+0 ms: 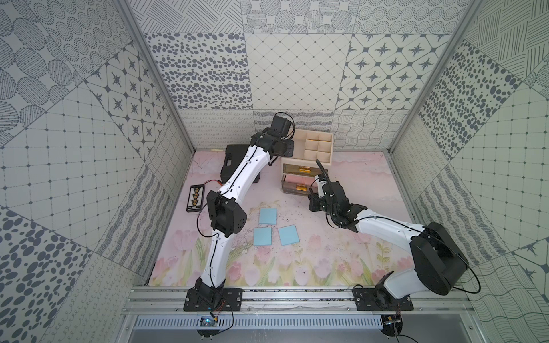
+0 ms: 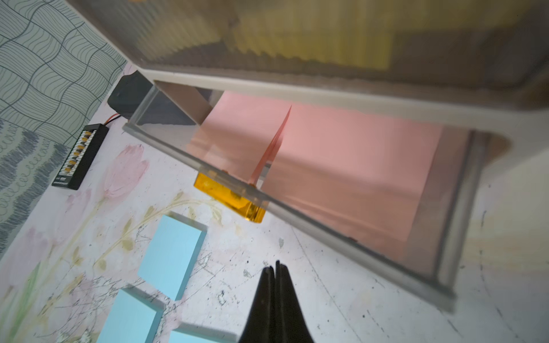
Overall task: Please put the sticky notes in the drawer by color
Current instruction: Close the drawer in the storage box.
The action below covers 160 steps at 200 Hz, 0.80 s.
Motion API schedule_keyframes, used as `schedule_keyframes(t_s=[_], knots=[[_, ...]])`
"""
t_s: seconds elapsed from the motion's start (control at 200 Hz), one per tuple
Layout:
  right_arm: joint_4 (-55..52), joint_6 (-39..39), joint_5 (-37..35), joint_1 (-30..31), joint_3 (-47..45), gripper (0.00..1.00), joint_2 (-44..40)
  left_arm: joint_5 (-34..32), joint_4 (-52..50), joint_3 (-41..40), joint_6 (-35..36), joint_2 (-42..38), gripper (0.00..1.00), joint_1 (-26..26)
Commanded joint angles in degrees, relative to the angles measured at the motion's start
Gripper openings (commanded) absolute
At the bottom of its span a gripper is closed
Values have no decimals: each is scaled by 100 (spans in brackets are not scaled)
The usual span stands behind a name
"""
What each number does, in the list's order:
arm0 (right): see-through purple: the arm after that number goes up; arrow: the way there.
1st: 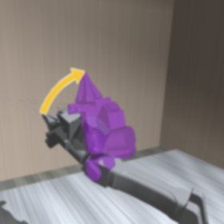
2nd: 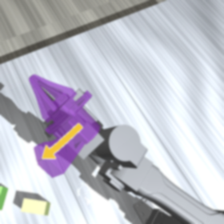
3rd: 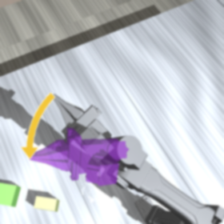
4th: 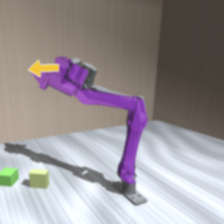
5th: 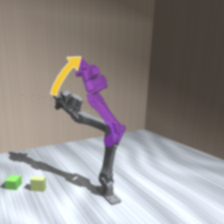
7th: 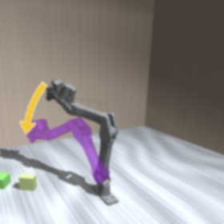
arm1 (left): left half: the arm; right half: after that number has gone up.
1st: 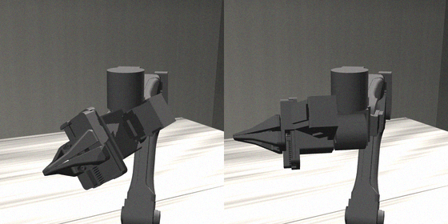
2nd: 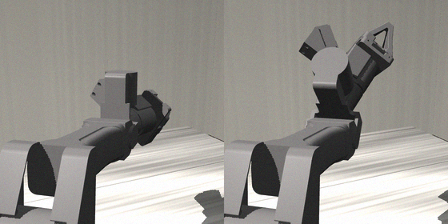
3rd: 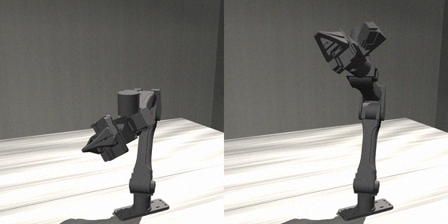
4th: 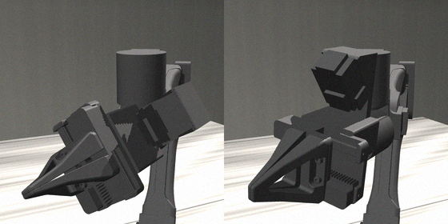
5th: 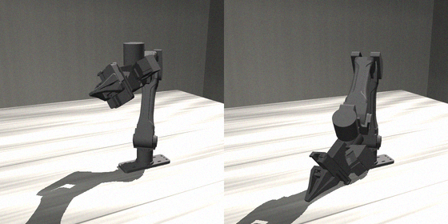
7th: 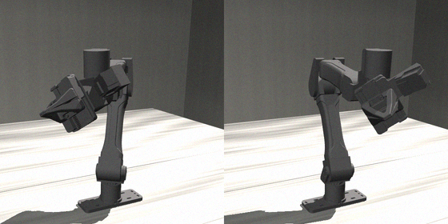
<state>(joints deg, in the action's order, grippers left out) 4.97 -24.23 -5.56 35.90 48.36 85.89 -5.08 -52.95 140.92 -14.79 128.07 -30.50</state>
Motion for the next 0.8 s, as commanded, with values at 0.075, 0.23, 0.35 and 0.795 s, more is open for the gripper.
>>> schedule_keyframes(t_s=[0.075,0.23,0.35,0.795], knots=[[779,730,-887,-13,218,0,314,745,-1631,-24,256,36,0,-96],[1222,943,-1094,-13,317,0,738,839,-1635,-21,318,64,0,-133],[1539,1022,-1399,-13,408,0,1000,886,-1653,-19,378,71,0,-156],[1708,1073,-2363,-13,807,0,1308,941,-1719,-56,458,69,0,-195]])
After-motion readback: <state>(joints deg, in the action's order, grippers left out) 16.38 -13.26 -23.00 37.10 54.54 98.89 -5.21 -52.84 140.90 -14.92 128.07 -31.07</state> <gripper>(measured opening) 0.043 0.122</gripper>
